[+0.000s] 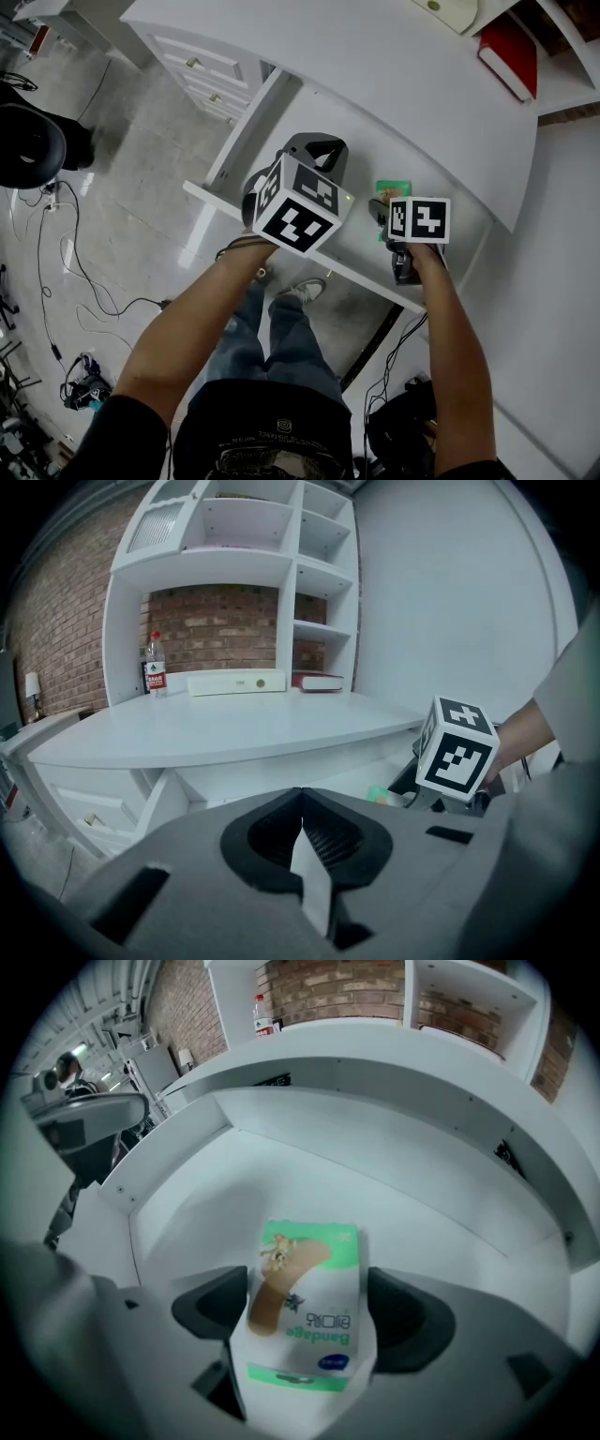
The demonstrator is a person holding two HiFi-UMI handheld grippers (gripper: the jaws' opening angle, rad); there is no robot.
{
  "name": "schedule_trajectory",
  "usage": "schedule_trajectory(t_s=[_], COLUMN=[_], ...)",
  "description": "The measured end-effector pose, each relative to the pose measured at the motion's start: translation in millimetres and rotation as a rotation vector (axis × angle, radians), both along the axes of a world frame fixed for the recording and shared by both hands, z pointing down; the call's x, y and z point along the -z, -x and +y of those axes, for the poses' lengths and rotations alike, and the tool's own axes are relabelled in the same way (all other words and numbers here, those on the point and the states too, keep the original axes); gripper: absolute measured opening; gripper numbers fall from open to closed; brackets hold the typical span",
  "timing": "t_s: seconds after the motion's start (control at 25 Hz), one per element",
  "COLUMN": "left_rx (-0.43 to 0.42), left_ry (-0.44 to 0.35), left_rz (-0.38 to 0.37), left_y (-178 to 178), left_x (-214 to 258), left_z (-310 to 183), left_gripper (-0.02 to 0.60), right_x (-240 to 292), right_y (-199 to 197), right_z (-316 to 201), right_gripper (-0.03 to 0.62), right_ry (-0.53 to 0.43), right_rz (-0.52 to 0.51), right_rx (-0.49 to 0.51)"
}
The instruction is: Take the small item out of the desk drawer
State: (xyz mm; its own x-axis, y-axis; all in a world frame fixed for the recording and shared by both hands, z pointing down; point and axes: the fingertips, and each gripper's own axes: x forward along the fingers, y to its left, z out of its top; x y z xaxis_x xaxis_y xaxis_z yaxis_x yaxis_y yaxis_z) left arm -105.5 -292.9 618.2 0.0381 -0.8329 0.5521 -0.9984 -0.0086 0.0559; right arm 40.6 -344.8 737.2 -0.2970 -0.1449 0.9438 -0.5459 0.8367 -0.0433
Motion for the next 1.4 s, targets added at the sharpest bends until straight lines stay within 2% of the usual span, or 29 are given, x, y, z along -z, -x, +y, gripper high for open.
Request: schedule_trajectory(t_s=[0.12,0.28,0.52,0.68,1.4], left_rx=[-0.001,-0.007,-0.006,-0.003,-0.054], left_ry=[0.000,0.006,0.024,0.028,-0.021], left_rz=[-0.004,-0.013,-0.016,-0.016,-0.064], left_y=[0.4,0.1,0.6,3.4,-17.0], left_x=[2.5,4.9,5.9,16.9,92.0], left_z=[-0.4,0.0,4.6,5.3,-7.6], left_gripper=[0.009,0.009,0.008,0.009,0.009], right_x=[0.7,1.6,4.3,19.6,106.6], right_y=[0.3,-0.1,-2.0,-0.9,-9.3], right_z=[0.4,0.9,4.9,11.5,7.5], right_gripper=[0.396,0.355,0.348,0.348,0.349], right_ry=[0.000,0.000,0.018,0.032,-0.041], right_rz=[-0.002,-0.005,-0.009,-0.053,-0.173], right_rx=[0.000,-0.003,-0.004,-0.010,-0.038])
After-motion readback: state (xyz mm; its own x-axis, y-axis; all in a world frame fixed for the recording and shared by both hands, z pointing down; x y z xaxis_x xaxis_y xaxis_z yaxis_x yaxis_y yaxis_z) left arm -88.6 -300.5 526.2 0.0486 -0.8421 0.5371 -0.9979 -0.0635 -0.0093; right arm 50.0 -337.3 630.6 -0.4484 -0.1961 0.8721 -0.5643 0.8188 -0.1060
